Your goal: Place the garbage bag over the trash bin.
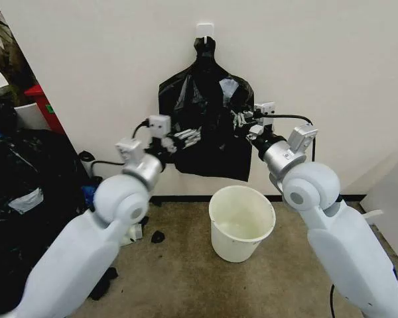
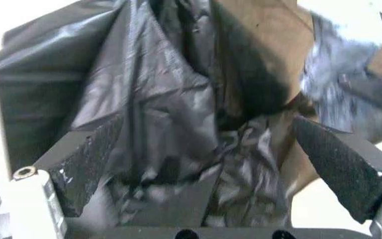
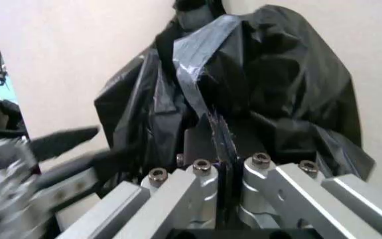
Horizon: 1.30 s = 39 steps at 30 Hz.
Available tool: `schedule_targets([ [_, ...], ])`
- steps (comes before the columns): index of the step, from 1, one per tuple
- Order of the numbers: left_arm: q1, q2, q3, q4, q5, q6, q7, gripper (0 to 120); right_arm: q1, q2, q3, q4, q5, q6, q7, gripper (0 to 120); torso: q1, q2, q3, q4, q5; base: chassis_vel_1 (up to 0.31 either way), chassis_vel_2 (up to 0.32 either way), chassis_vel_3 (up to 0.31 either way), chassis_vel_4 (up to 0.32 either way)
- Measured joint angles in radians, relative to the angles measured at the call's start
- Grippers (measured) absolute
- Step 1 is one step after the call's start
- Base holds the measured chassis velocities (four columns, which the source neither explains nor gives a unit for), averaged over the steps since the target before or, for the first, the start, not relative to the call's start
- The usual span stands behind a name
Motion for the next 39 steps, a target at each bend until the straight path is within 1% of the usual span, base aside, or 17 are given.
schedule_targets([
  [4,-0.069,-0.040,0.044,0.055,0.011,0.032,-0.073,100,-0.036,-0.005,0.024,0.014,-0.001,0.002,-0.009,0,0.000,0.000,0.000,0.0001,0.0000,0.000,0.000,0.000,0.000],
  [6,-0.095,-0.056,0.057,0.080,0.014,0.048,-0.110,100,-0.050,-0.007,0.034,0.022,-0.001,0.002,-0.011,0,0.000,0.000,0.000,0.0001,0.0000,0.000,0.000,0.000,0.000],
  [7,-0.095,-0.056,0.057,0.080,0.014,0.048,-0.110,100,-0.050,-0.007,0.034,0.022,-0.001,0.002,-0.011,0,0.000,0.000,0.000,0.0001,0.0000,0.000,0.000,0.000,0.000],
  [12,-0.157,-0.102,0.087,0.156,0.029,0.076,-0.200,100,-0.067,-0.009,0.041,0.033,-0.003,0.009,-0.012,0,0.000,0.000,0.000,0.0002,0.0000,0.000,0.000,0.000,0.000],
  [18,-0.183,-0.134,0.103,0.221,0.038,0.094,-0.219,100,-0.070,-0.010,0.035,0.040,-0.011,0.014,-0.009,0,0.000,0.000,0.000,0.0002,-0.0001,0.000,0.000,0.000,0.000],
  [20,-0.181,-0.135,0.103,0.227,0.038,0.094,-0.219,98,-0.072,-0.010,0.034,0.040,-0.015,0.018,-0.007,0,0.000,0.000,0.000,0.0002,-0.0001,0.000,0.000,0.000,0.000],
  [21,-0.175,-0.135,0.103,0.234,0.040,0.093,-0.219,94,-0.075,-0.011,0.034,0.040,-0.019,0.022,-0.006,0,0.000,0.000,0.000,0.0002,0.0000,0.000,0.000,0.000,0.000],
  [22,-0.171,-0.135,0.103,0.236,0.041,0.092,-0.219,93,-0.077,-0.012,0.035,0.041,-0.020,0.024,-0.005,0,0.000,0.000,0.000,0.0002,-0.0001,0.000,0.000,0.000,0.000],
  [24,-0.146,-0.127,0.099,0.231,0.054,0.080,-0.216,81,-0.087,-0.018,0.048,0.042,-0.021,0.026,-0.004,0,0.000,0.000,0.000,0.0002,-0.0003,0.000,0.000,0.000,0.000],
  [25,-0.146,-0.127,0.099,0.231,0.054,0.080,-0.216,81,-0.087,-0.018,0.048,0.042,-0.021,0.026,-0.004,0,0.000,0.000,0.000,0.0002,-0.0003,0.000,0.000,0.000,0.000],
  [28,-0.126,-0.120,0.091,0.212,0.056,0.075,-0.214,71,-0.095,-0.022,0.064,0.042,-0.021,0.026,-0.003,0,0.000,0.000,0.000,0.0003,-0.0003,0.000,0.000,0.000,0.000],
  [29,-0.109,-0.115,0.079,0.193,0.058,0.071,-0.211,64,-0.106,-0.028,0.079,0.046,-0.021,0.026,-0.003,0,0.000,0.000,0.000,0.0003,-0.0003,0.000,0.000,0.000,0.000],
  [31,-0.096,-0.110,0.067,0.170,0.060,0.069,-0.204,56,-0.119,-0.035,0.090,0.052,-0.021,0.026,-0.004,0,0.000,0.000,0.000,0.0003,-0.0004,0.000,0.000,0.000,0.000],
  [32,-0.096,-0.110,0.067,0.170,0.060,0.069,-0.204,56,-0.119,-0.035,0.090,0.052,-0.021,0.026,-0.004,0,0.000,0.000,0.000,0.0003,-0.0004,0.000,0.000,0.000,0.000],
  [36,-0.079,-0.097,0.054,0.128,0.066,0.068,-0.185,41,-0.142,-0.047,0.111,0.060,-0.021,0.028,-0.009,0,0.000,0.000,0.000,0.0002,-0.0003,0.000,0.000,0.000,0.000],
  [37,-0.075,-0.091,0.048,0.112,0.065,0.068,-0.178,35,-0.150,-0.051,0.119,0.063,-0.021,0.028,-0.011,0,0.000,0.000,0.000,0.0002,-0.0003,0.000,0.000,0.000,0.000],
  [39,-0.071,-0.086,0.041,0.099,0.064,0.068,-0.171,29,-0.156,-0.055,0.126,0.068,-0.021,0.029,-0.012,0,0.000,0.000,0.000,0.0002,-0.0003,0.000,0.000,0.000,0.000],
])
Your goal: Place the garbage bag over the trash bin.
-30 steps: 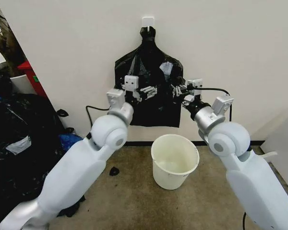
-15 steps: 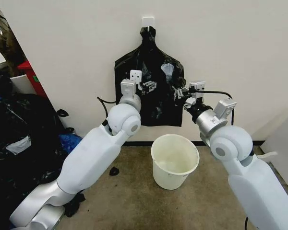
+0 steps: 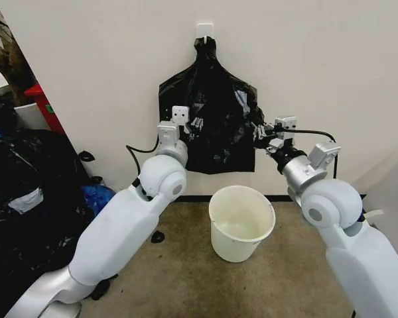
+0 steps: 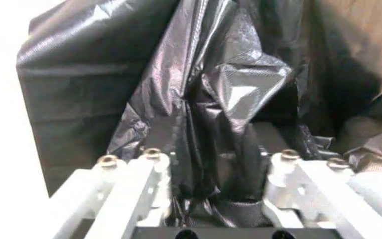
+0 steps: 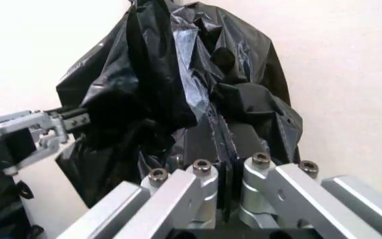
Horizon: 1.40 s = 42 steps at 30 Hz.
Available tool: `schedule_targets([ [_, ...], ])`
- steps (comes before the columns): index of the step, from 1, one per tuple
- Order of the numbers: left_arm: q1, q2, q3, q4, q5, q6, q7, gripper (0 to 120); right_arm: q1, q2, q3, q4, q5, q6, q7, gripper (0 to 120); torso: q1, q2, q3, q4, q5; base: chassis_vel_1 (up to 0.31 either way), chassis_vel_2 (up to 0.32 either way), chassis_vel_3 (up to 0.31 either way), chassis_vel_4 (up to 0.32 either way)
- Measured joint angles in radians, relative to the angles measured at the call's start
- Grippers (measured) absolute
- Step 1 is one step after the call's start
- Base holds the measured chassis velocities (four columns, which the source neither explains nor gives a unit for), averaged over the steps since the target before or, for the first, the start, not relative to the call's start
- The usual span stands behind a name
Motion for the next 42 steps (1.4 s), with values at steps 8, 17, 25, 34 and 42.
schedule_targets([
  [8,0.009,0.010,-0.029,-0.019,-0.006,-0.003,0.024,2,-0.015,-0.009,0.010,0.023,0.003,0.001,0.000,0,0.000,0.000,0.000,0.0000,-0.0001,0.000,0.000,0.000,0.000],
  [17,0.059,0.105,-0.157,-0.084,-0.029,-0.062,0.211,0,-0.046,-0.040,0.079,0.086,0.038,0.030,-0.002,0,0.000,0.000,0.000,0.0001,-0.0002,0.000,0.000,0.000,0.000],
  [25,0.300,0.216,-0.186,-0.246,-0.037,-0.054,0.270,0,-0.213,0.014,0.071,0.168,0.031,0.011,0.016,0,0.000,0.000,0.000,0.0001,-0.0004,0.000,0.000,0.000,0.000],
  [34,0.315,0.255,-0.188,-0.428,-0.134,-0.049,0.268,0,-0.257,-0.032,0.148,0.321,0.161,-0.025,0.109,0,0.000,0.000,0.000,-0.0005,-0.0001,0.000,0.000,0.000,0.000],
  [42,0.362,0.253,-0.187,-0.448,-0.243,-0.108,0.296,0,-0.265,-0.079,0.183,0.326,0.211,-0.034,0.113,0,0.000,0.000,0.000,0.0003,0.0000,0.000,0.000,0.000,0.000],
])
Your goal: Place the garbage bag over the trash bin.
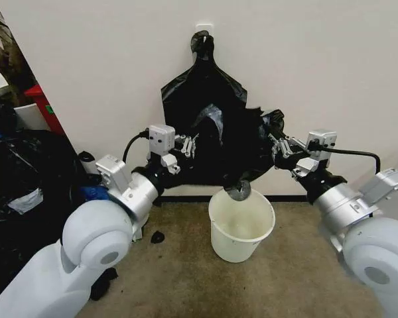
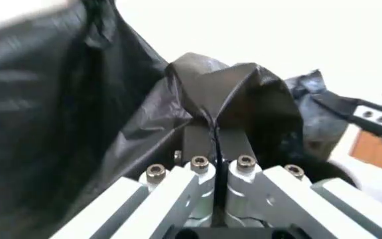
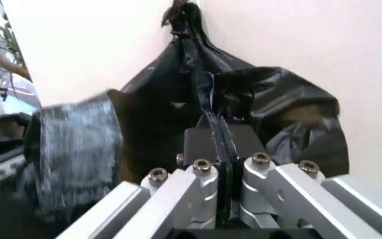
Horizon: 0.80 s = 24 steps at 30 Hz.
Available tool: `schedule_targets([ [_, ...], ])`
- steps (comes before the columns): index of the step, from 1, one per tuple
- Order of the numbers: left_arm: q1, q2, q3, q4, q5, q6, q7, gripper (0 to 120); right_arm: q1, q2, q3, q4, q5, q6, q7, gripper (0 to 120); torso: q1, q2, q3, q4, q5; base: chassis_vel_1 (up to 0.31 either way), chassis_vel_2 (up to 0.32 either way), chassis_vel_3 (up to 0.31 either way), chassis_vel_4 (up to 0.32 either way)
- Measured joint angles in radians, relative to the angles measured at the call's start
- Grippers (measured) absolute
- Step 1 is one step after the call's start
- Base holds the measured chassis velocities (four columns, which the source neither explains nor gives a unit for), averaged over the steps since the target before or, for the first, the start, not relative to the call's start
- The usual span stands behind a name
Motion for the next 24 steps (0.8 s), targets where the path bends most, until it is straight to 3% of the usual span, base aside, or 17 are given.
schedule_targets([
  [6,0.045,-0.062,0.032,0.074,-0.022,-0.094,0.137,0,-0.027,-0.015,0.035,-0.002,0.004,-0.004,0.039,0,0.000,0.000,0.000,-0.0003,0.0001,0.000,0.000,0.000,0.000],
  [12,0.007,-0.076,0.027,0.155,-0.075,-0.164,0.248,0,0.001,-0.073,0.132,-0.003,0.080,-0.005,0.065,0,0.000,0.000,0.000,-0.0011,0.0002,0.000,0.000,0.000,0.000],
  [15,-0.009,-0.076,0.021,0.202,-0.114,-0.208,0.296,0,0.014,-0.099,0.162,-0.004,0.123,-0.009,0.067,0,0.000,0.000,0.000,0.0003,-0.0001,0.000,0.000,0.000,0.000],
  [21,-0.004,-0.101,0.041,0.356,-0.150,-0.281,0.464,0,-0.064,-0.052,0.188,-0.005,0.126,-0.027,0.078,0,0.000,0.000,0.000,-0.0006,0.0002,0.000,0.000,0.000,0.000],
  [24,0.008,-0.115,0.046,0.386,-0.170,-0.282,0.478,0,-0.099,-0.026,0.183,-0.006,0.112,-0.045,0.065,0,0.000,0.000,0.000,-0.0005,0.0000,0.000,0.000,0.000,0.000],
])
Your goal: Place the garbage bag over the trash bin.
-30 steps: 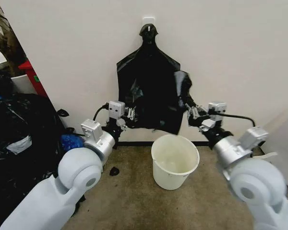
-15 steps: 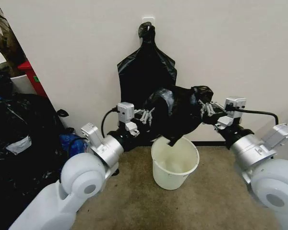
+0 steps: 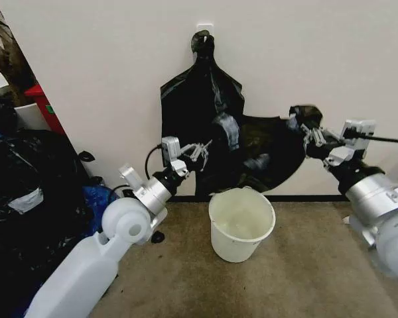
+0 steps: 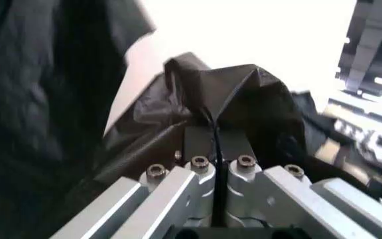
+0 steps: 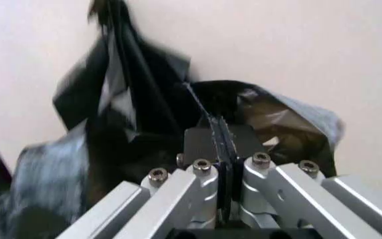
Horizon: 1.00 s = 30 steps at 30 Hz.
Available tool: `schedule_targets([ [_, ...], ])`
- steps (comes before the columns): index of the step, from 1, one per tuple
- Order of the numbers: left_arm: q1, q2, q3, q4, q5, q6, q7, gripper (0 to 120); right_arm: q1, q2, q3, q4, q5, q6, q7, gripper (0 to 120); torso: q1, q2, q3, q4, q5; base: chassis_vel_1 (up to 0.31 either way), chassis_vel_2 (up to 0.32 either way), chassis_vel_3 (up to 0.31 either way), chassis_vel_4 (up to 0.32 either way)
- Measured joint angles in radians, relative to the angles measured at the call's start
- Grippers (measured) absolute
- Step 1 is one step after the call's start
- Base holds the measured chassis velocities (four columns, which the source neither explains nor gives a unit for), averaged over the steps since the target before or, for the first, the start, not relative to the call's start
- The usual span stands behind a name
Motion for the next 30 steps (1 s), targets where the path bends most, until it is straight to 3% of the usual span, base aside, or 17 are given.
schedule_targets([
  [4,0.030,-0.040,0.003,0.063,0.020,-0.002,0.032,0,-0.050,0.052,-0.042,-0.001,-0.093,-0.009,-0.072,0,0.000,0.000,0.000,0.0001,-0.0001,0.000,0.000,0.000,0.000],
  [11,0.059,-0.078,-0.005,0.117,0.072,-0.028,0.024,0,-0.043,0.069,-0.062,-0.001,-0.093,-0.001,-0.075,0,0.000,0.000,0.000,0.0001,-0.0002,0.000,0.000,0.000,0.000],
  [16,0.052,-0.061,-0.016,0.052,0.076,-0.024,0.019,0,-0.008,0.006,0.006,-0.001,-0.030,0.013,-0.046,0,0.000,0.000,0.000,0.0004,-0.0001,0.000,0.000,0.000,0.000],
  [19,0.033,-0.045,-0.016,-0.025,0.063,-0.002,-0.008,0,0.003,-0.041,0.114,-0.001,0.058,0.014,-0.028,0,0.000,0.000,0.000,0.0001,0.0000,0.000,0.000,0.000,0.000],
  [26,0.013,-0.023,-0.018,-0.155,-0.022,0.028,-0.069,0,-0.023,-0.044,0.322,-0.001,0.146,0.025,-0.082,0,0.000,0.000,0.000,0.0001,0.0002,0.000,0.000,0.000,0.000],
  [30,-0.010,-0.019,-0.014,-0.161,-0.064,0.032,-0.068,0,-0.011,-0.052,0.350,-0.001,0.168,0.031,-0.103,0,0.000,0.000,0.000,0.0002,0.0000,0.000,0.000,0.000,0.000],
])
